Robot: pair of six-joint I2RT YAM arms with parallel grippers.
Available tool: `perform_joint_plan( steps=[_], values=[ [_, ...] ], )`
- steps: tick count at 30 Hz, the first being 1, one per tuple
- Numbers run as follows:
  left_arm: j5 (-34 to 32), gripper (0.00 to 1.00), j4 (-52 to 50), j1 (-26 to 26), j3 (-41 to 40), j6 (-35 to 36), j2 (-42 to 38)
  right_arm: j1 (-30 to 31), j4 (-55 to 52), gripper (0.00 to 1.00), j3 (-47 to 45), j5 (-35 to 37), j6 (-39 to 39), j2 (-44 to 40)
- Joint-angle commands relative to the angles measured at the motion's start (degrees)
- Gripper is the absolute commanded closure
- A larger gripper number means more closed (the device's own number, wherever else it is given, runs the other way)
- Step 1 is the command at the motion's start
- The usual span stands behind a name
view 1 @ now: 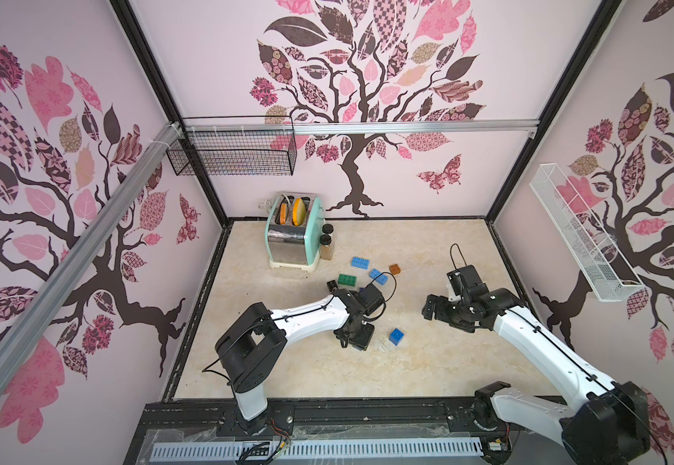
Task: Assemble the letter f with lego
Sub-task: Pick up the lego brick from the center of the board.
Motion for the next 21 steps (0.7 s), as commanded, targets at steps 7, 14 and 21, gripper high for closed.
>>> perform_joint_plan(
  steps=[7, 14, 21],
  values=[
    [-0.5, 0.58, -0.2, -0.3, 2.9, -0.8, 2.9, -0.6, -0.1, 0.00, 1.3, -0.4, -1.7, -0.2],
    [-0.8, 0.66, -1.1, -0.3, 3.4, -2.1, 3.9, -0.9, -0.2, 0.00, 1.4, -1.0, -2.1, 0.0],
    [-2.7, 0.72, -4.5, -0.3, 8.2, -4.1, 5.9, -1.0, 0.0, 0.00, 1.3, -1.7, -2.2, 0.7]
  ],
)
